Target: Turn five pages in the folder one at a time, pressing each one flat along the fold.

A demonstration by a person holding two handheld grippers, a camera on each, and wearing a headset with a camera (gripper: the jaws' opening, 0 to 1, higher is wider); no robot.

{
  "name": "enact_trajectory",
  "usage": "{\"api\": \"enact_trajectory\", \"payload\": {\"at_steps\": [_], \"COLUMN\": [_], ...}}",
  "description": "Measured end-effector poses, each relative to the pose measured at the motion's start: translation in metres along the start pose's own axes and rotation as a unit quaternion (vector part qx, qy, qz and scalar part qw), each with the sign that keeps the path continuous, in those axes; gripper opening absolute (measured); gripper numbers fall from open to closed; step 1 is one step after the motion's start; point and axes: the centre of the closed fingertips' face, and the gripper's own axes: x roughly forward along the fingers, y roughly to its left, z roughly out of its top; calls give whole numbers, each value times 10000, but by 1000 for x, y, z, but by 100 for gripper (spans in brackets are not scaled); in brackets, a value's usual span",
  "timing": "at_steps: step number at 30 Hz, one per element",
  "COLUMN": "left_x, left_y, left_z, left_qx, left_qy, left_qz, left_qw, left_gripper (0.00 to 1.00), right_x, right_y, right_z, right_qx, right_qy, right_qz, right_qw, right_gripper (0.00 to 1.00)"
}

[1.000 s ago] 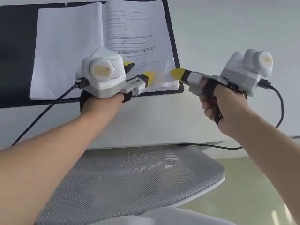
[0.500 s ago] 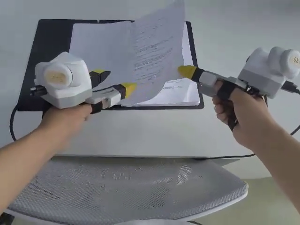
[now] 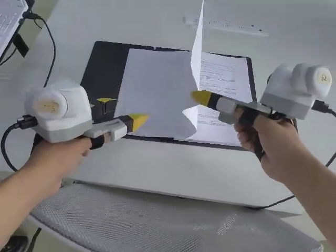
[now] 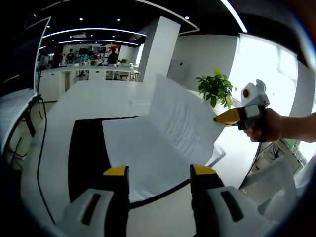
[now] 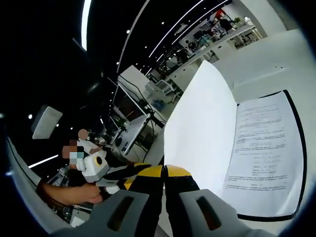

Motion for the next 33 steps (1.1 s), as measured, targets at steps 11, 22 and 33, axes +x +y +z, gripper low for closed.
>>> {"api": "enact_trajectory", "payload": {"at_steps": [11,22,33], "left_x": [-35,-48,-43], "left_y": [35,53,53], "left_z": [-13,-25,-30], "left_qx": [-217,-443,-548], "left_qy": [-47,-53,-20], "left_qz": [206,333,342], "left_qw": [9995,9984,9979], "left_gripper": [47,47,47], "right_x": [75,130,142], "right_y": [-3,-16,-17], "right_z": [-46,-92,-115], "right_qx": [-32,124,344], "right_qy": [802,1442,1640], "right_qz": [-71,-188,-189], "right_qw": [9967,9893,9857], "right_gripper": [0,0,0]}}
